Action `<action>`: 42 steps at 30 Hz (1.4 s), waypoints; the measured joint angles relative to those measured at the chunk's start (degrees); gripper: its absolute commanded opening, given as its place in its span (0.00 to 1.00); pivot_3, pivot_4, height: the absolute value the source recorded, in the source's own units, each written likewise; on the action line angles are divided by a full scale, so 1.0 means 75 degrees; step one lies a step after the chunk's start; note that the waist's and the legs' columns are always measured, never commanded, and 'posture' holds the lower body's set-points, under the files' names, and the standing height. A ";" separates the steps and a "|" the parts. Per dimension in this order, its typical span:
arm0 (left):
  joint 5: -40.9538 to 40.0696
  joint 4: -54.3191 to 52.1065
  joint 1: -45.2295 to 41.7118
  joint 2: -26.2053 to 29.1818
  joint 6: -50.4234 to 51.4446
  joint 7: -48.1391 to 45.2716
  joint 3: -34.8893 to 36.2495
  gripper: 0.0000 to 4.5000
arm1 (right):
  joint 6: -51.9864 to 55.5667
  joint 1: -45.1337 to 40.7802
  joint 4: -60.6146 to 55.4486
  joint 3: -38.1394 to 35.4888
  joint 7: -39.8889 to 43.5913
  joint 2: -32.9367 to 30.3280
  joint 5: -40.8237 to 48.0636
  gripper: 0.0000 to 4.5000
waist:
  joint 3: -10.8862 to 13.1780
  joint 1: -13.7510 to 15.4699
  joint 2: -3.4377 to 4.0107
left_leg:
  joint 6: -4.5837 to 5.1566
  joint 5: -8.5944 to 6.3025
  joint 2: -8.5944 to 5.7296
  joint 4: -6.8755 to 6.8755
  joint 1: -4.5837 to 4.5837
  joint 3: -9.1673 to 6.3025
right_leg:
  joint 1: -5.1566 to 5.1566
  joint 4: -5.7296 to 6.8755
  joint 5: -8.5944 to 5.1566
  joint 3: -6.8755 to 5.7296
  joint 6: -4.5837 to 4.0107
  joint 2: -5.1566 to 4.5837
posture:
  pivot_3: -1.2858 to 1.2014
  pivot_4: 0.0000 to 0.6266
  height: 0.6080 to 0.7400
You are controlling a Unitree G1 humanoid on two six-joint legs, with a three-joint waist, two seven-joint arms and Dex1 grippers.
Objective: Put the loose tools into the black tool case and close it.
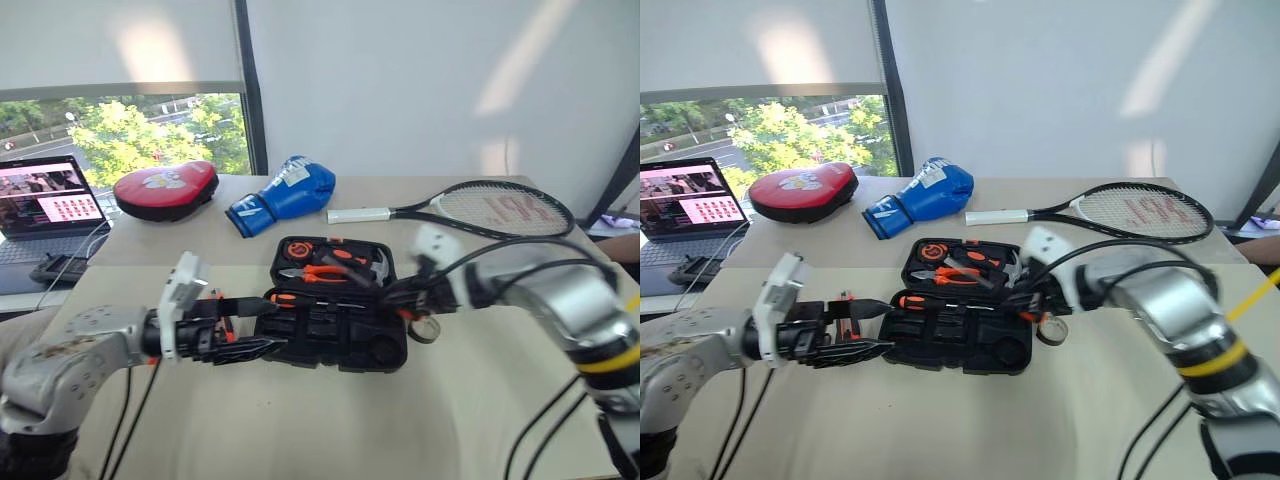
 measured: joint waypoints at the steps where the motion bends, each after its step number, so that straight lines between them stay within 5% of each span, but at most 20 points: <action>1: -0.0018 -0.0001 0.0055 0.0034 0.0000 0.0039 0.0071 0.88 | -0.0326 -0.0111 0.0297 0.0400 0.0246 0.0104 -0.0353 0.18 | 0.0001 0.0037 0.0000 | 0.0003 -0.0001 -0.0011 0.0003 -0.0006 -0.0002 | 0.0001 -0.0001 0.0000 -0.0002 0.0000 -0.0007 | 0.52 0.24 1.00; 21: -0.0765 -0.0850 0.0331 0.0100 0.0033 0.1441 0.0242 0.88 | -0.3125 -0.1126 0.3513 0.1278 0.2429 0.1176 -0.3122 0.18 | 0.0005 0.0015 -0.0006 | -0.0019 0.0009 -0.0037 -0.0008 -0.0010 -0.0029 | 0.0004 -0.0007 -0.0002 -0.0030 0.0005 -0.0022 | 0.52 0.24 1.00; 22: -0.0784 -0.0849 0.0331 0.0103 0.0032 0.1475 0.0242 0.88 | -0.3244 -0.1135 0.3591 0.1252 0.2497 0.1197 -0.3171 0.41 | 0.0005 0.0016 -0.0006 | -0.0020 0.0009 -0.0037 -0.0010 -0.0009 -0.0029 | 0.0005 -0.0008 -0.0002 -0.0031 0.0005 -0.0021 | 0.52 0.24 1.00; 26: -0.0799 -0.0849 0.0331 0.0106 0.0031 0.1514 0.0241 0.88 | -0.3552 -0.1114 0.3751 0.1089 0.2612 0.1199 -0.3384 0.68 | 0.0005 0.0009 -0.0006 | -0.0022 0.0010 -0.0037 -0.0014 -0.0008 -0.0029 | 0.0005 -0.0009 -0.0002 -0.0031 0.0005 -0.0020 | 0.52 0.24 1.00; 31: -0.0781 -0.0831 0.0333 0.0108 0.0002 0.1530 0.0153 0.88 | -0.3182 -0.0749 0.3031 0.0037 0.3066 0.1111 -0.2509 0.68 | 0.0008 -0.0030 -0.0005 | -0.0043 0.0022 -0.0031 -0.0048 -0.0001 -0.0029 | -0.0002 -0.0010 -0.0002 -0.0030 0.0003 -0.0015 | 0.52 0.24 1.00; 40: -0.0543 -0.0638 0.0359 0.0101 -0.0106 0.1577 0.0088 0.88 | -0.1380 0.1411 0.0439 -0.2336 0.1485 0.1070 -0.1138 0.06 | 0.0008 0.0025 -0.0006 | -0.0054 0.0028 -0.0027 -0.0085 0.0016 -0.0033 | 0.0000 -0.0004 -0.0009 -0.0029 -0.0013 -0.0028 | 0.52 0.24 1.00; 42: -0.0457 -0.0534 0.0357 0.0096 -0.0213 0.1573 0.0080 0.88 | -0.0965 0.2048 -0.0221 -0.2590 0.0826 0.1289 -0.1037 0.01 | 0.0008 0.0021 -0.0005 | -0.0055 0.0028 -0.0027 -0.0086 0.0016 -0.0031 | -0.0004 -0.0001 -0.0009 -0.0024 -0.0014 -0.0028 | 0.52 0.24 1.00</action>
